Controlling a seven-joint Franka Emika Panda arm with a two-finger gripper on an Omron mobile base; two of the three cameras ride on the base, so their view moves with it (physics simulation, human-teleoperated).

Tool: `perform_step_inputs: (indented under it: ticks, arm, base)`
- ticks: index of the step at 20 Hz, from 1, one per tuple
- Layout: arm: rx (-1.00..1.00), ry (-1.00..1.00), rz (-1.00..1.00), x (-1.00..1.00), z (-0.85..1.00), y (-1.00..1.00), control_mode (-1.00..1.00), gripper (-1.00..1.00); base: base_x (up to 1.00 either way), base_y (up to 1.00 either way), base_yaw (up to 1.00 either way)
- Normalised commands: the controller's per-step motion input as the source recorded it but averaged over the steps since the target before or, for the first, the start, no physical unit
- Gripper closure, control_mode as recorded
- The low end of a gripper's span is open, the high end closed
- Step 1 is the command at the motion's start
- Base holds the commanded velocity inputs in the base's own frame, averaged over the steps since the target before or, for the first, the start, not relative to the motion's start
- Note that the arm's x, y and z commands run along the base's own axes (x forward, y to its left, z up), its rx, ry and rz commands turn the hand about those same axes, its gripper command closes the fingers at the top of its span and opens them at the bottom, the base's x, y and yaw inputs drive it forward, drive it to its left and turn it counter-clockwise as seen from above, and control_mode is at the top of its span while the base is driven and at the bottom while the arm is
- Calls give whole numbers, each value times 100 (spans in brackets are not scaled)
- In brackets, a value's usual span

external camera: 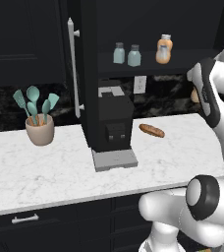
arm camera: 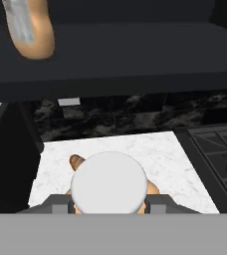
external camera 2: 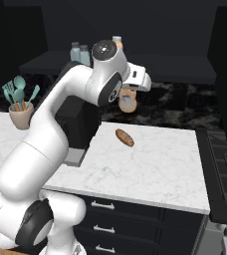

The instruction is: Put the shaker and condiment bottle from the counter next to their counterparts in the cabinet.

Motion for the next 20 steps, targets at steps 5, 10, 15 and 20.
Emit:
perform_step_inputs:
  ticks: [5, 10, 15, 20]
  arm:
    - [-2, -6, 3, 0, 47, 6, -100, 100]
    - [-4, -13, 2, 0, 45, 4, -100, 100]
    - [-4, -16, 2, -1, 39, 3, -100, 100]
    - [-6, -15, 1, 0, 32, 3, -100, 100]
  base:
    - [0, 0, 0]
    - [0, 0, 0]
    - [0, 0, 0]
    - [0, 0, 0]
